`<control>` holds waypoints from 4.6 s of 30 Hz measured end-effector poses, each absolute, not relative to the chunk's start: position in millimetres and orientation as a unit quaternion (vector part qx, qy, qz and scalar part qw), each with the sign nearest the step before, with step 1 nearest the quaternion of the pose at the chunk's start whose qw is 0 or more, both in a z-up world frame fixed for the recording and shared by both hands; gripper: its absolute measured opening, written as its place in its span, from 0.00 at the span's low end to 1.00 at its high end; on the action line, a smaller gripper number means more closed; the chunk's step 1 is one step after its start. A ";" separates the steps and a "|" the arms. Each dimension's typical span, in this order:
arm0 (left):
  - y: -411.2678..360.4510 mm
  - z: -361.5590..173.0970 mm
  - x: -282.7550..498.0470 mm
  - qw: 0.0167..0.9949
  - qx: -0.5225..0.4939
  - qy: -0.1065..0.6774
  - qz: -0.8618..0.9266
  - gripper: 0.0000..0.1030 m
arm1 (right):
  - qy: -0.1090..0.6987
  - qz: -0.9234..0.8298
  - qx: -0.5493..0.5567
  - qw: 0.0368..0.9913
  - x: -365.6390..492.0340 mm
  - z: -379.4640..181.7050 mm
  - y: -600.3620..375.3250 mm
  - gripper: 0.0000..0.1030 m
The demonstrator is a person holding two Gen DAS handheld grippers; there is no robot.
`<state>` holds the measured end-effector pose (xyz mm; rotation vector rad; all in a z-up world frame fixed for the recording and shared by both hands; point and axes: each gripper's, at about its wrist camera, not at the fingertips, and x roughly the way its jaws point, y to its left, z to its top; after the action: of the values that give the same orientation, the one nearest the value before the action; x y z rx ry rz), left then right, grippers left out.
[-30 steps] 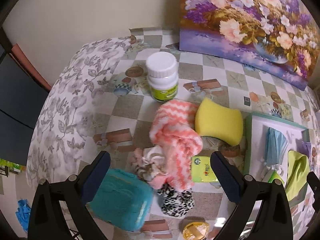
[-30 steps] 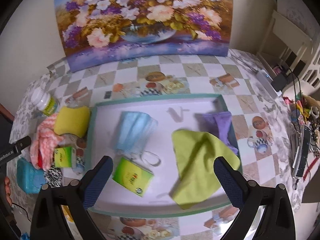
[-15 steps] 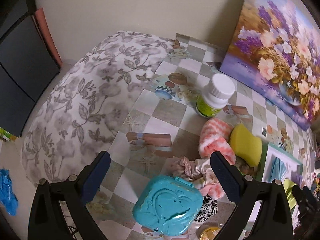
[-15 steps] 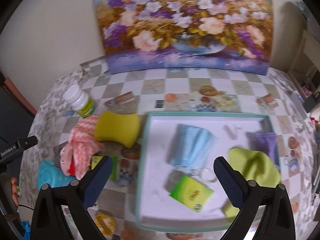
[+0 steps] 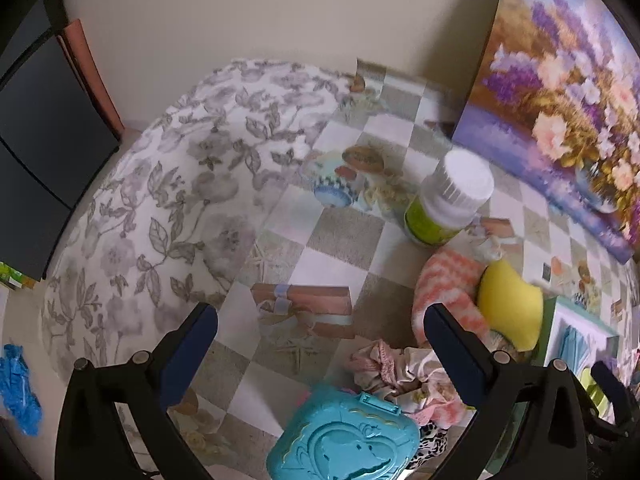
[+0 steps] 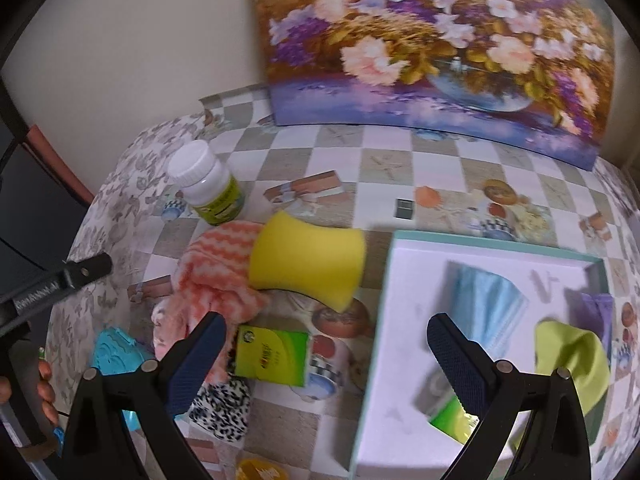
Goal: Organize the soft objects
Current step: 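Withdraw both grippers from the tray back over the pile, then grasp the pink floral scrunchie with the left gripper while the right grasps the striped towel, then lift the pink scrunchie with the left gripper while the right lifts the orange-white towel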
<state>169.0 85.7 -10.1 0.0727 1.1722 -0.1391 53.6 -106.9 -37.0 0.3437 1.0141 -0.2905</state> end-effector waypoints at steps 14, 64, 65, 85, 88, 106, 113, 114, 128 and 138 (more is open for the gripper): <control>56.8 -25.0 168.1 0.810 0.061 0.577 -0.086 1.00 | 0.501 -0.148 0.205 0.828 73.2 -52.6 -129.1 0.99; 19.6 -46.5 148.2 0.779 0.069 0.605 -0.148 0.11 | 0.508 -0.164 0.217 0.817 58.5 -50.8 -146.0 0.99; 20.9 -46.8 149.1 0.780 0.065 0.605 -0.147 0.11 | 0.508 -0.162 0.217 0.818 59.2 -51.2 -145.0 0.99; 73.1 -11.0 168.7 0.822 -0.028 0.559 -0.100 0.09 | 0.502 -0.071 0.217 0.834 95.8 -70.6 -88.7 0.99; 82.6 -3.3 171.4 0.832 -0.036 0.548 -0.085 0.09 | 0.504 -0.055 0.206 0.837 105.0 -74.9 -74.0 0.99; 103.2 1.2 177.1 0.837 -0.063 0.539 -0.066 0.09 | 0.519 -0.024 0.176 0.836 133.6 -106.9 -41.6 0.68; 102.3 1.7 176.3 0.837 -0.062 0.539 -0.066 0.09 | 0.508 -0.022 0.166 0.845 131.6 -99.0 -41.7 0.35; 102.2 1.7 176.2 0.838 -0.062 0.539 -0.067 0.09 | 0.506 -0.021 0.167 0.846 131.2 -97.6 -42.3 0.31; 98.1 16.3 171.7 0.847 -0.057 0.523 -0.073 0.09 | 0.450 -0.008 0.180 0.875 115.9 -49.1 -56.7 0.13; 92.3 47.3 160.8 0.866 -0.052 0.491 -0.083 0.09 | 0.370 -0.017 0.193 0.909 82.3 22.9 -81.4 0.13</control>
<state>160.8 92.3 47.3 -0.1099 1.0279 -0.1744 82.3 -81.4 22.9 0.3972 0.7638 -0.0351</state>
